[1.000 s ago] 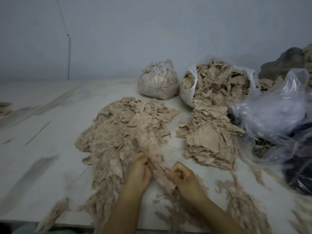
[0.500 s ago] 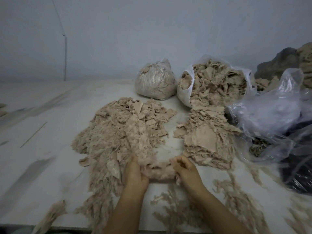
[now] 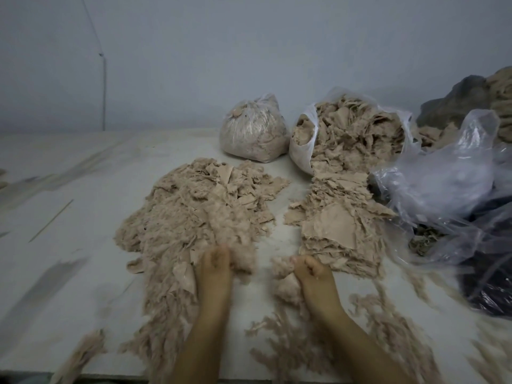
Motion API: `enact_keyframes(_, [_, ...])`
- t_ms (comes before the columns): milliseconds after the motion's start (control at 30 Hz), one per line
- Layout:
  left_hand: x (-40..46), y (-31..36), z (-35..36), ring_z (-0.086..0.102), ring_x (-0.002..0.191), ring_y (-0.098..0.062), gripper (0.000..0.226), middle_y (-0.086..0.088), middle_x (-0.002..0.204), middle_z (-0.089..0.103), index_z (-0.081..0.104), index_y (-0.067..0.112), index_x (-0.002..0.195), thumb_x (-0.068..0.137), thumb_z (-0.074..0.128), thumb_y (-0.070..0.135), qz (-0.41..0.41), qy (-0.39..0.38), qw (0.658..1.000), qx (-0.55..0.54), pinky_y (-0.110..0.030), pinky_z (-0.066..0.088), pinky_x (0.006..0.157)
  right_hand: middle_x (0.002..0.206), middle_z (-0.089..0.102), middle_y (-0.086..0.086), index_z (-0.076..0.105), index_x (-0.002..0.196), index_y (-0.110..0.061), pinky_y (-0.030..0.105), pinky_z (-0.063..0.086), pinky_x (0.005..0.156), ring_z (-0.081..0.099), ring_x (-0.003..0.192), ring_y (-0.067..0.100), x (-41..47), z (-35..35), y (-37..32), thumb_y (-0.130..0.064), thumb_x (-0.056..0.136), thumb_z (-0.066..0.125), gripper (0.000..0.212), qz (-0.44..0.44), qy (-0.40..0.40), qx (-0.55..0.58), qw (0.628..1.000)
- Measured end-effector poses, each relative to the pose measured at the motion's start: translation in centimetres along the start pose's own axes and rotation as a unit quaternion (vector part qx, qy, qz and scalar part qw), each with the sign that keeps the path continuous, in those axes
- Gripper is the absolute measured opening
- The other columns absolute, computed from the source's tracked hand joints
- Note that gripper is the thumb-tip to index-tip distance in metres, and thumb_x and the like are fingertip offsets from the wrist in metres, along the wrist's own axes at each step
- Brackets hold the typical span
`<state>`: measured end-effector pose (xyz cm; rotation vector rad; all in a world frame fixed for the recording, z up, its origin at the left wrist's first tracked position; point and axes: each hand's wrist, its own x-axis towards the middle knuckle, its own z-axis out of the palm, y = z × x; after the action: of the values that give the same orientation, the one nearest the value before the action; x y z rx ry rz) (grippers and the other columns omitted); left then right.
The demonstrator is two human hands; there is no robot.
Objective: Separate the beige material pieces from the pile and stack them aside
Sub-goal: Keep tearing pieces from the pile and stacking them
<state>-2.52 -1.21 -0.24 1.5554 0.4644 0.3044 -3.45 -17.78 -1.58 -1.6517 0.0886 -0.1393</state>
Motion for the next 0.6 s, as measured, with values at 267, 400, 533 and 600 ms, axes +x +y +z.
enact_keyframes(267, [-2.5,0.1,1.6,0.069,0.095,-0.027,0.023,-0.015,0.102,0.071,0.069,0.006,0.104,0.087,0.063,0.022,-0.086,-0.292,0.948,-0.09,-0.035,0.053,0.081,0.086,0.076,0.007,0.073,0.094,-0.008,0.022,0.056,0.067,0.073,0.08,0.019,-1.1,1.4,-0.6,-0.039,0.099,0.042,0.044,0.087,-0.064,0.142,0.984])
enact_keyframes(400, [-2.5,0.1,1.7,0.069,0.09,-0.035,0.023,-0.016,0.092,0.073,0.072,0.006,0.092,0.095,0.05,0.011,-0.06,-0.244,0.968,-0.01,-0.046,0.056,0.083,0.095,0.069,0.003,0.063,0.098,-0.02,0.026,0.053,0.075,0.067,0.086,0.01,-1.4,1.3,-0.3,-0.059,0.076,0.059,0.045,0.061,-0.084,0.077,0.992])
enact_keyframes(533, [-3.2,0.6,1.8,0.067,0.095,-0.032,0.03,-0.018,0.098,0.071,0.07,0.002,0.099,0.097,0.052,0.025,-0.031,-0.275,0.959,0.064,-0.046,0.052,0.089,0.06,0.043,0.001,0.046,0.068,-0.013,0.03,0.039,0.057,0.043,0.058,0.011,-0.9,1.0,-0.2,-0.029,0.087,0.067,0.033,-0.043,-0.032,-0.016,0.998])
enact_keyframes(600, [-3.4,0.8,1.7,0.067,0.098,-0.032,0.036,-0.018,0.101,0.071,0.069,-0.001,0.102,0.096,0.052,0.03,-0.038,-0.29,0.955,0.053,-0.045,0.05,0.09,0.052,0.036,-0.007,0.04,0.059,-0.017,0.024,0.032,0.051,0.035,0.051,0.008,-0.6,0.8,-0.1,-0.026,0.091,0.061,0.04,-0.043,0.016,-0.011,0.999])
